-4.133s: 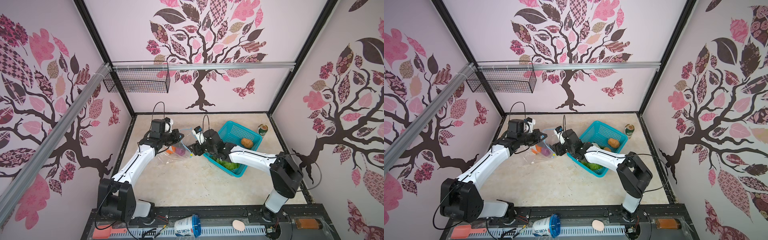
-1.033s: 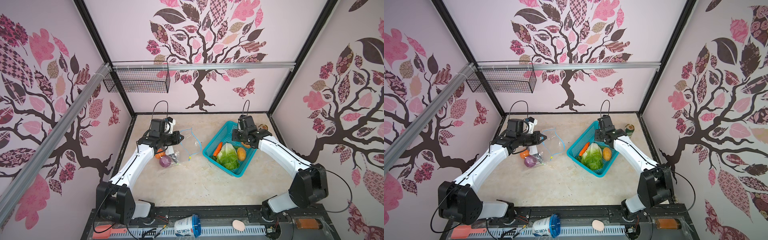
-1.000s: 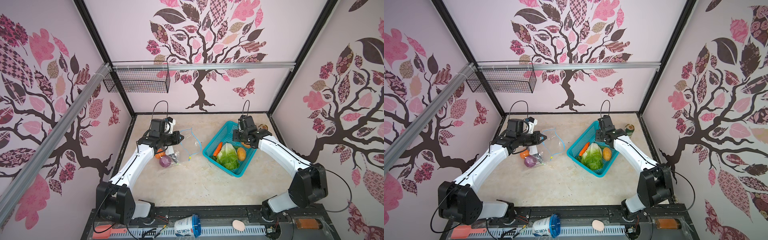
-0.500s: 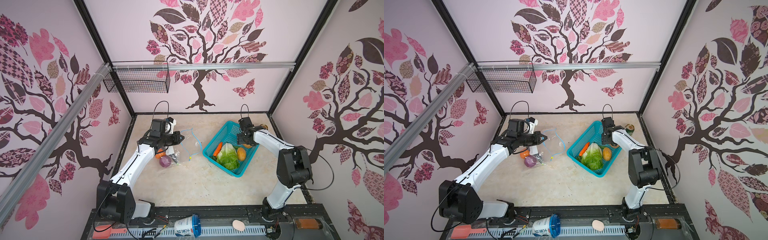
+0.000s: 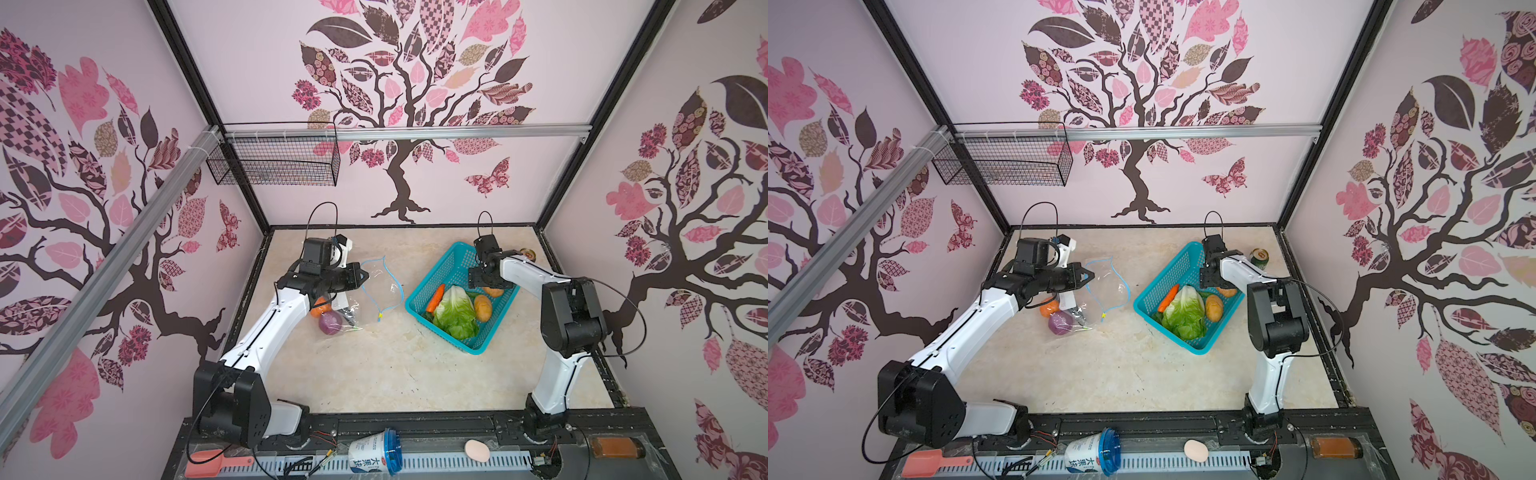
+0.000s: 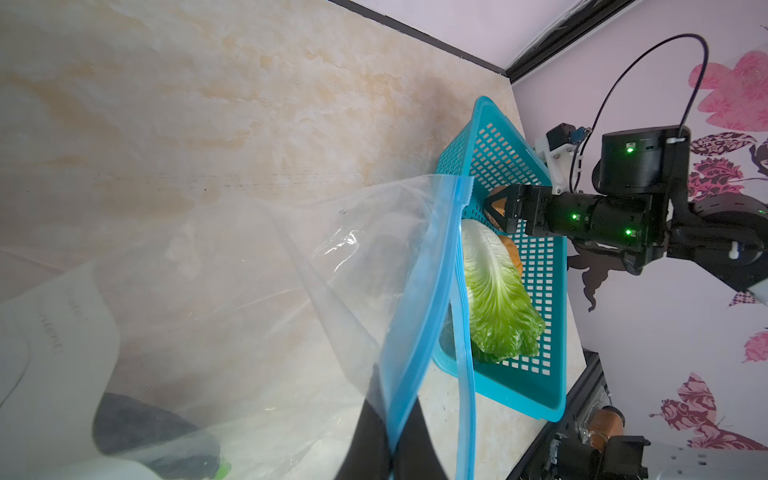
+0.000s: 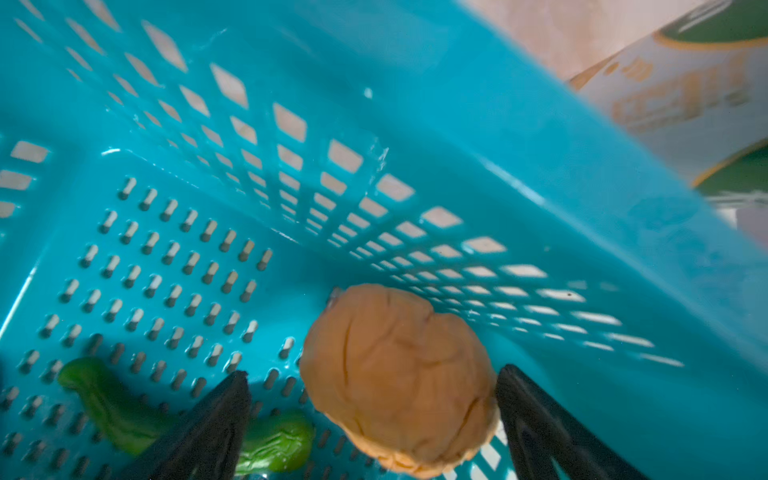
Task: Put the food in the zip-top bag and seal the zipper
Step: 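Lower the right gripper onto the brown potato in the basket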
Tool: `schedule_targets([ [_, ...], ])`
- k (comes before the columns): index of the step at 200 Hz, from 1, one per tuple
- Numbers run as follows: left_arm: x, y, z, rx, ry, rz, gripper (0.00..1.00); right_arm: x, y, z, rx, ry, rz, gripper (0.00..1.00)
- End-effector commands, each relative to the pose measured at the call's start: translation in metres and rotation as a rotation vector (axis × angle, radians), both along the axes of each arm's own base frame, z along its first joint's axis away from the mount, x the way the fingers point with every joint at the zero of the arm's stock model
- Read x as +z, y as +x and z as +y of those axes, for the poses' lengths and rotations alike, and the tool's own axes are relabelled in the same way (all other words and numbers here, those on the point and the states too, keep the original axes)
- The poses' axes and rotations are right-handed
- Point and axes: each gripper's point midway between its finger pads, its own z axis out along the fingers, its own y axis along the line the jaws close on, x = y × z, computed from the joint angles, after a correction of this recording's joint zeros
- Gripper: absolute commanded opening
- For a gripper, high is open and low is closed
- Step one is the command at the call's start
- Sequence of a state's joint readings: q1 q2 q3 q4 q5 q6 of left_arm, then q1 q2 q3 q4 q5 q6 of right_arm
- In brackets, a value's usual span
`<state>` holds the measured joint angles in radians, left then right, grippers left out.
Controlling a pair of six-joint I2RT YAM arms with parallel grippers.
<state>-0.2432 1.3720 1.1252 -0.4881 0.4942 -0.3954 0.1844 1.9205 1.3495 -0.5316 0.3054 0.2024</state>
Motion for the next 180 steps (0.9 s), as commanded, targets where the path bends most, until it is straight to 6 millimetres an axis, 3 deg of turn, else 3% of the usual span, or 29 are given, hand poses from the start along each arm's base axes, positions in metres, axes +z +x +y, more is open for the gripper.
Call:
schedule_targets([
  [1, -0.006, -0.003, 0.001, 0.000, 0.009, 0.004, 0.00, -0.013, 0.006, 0.005, -0.002, 0.021, 0.024, 0.94],
  [35, -0.006, -0.004, 0.000, -0.001, 0.006, 0.003, 0.00, -0.021, 0.007, 0.004, -0.005, 0.015, 0.035, 0.91],
  [65, -0.005, -0.003, 0.001, 0.002, 0.008, 0.001, 0.00, -0.022, 0.009, 0.004, -0.005, 0.018, 0.034, 0.83],
  [105, -0.003, -0.003, 0.001, 0.002, 0.006, -0.004, 0.00, -0.014, 0.008, 0.005, 0.000, 0.020, 0.024, 0.53],
  [137, -0.002, -0.004, 0.001, 0.001, 0.005, -0.007, 0.00, 0.014, 0.008, 0.009, 0.016, 0.053, -0.034, 0.42],
  [180, 0.000, -0.005, 0.000, -0.001, -0.001, -0.011, 0.00, 0.078, 0.003, 0.039, 0.116, 0.226, -0.165, 0.38],
])
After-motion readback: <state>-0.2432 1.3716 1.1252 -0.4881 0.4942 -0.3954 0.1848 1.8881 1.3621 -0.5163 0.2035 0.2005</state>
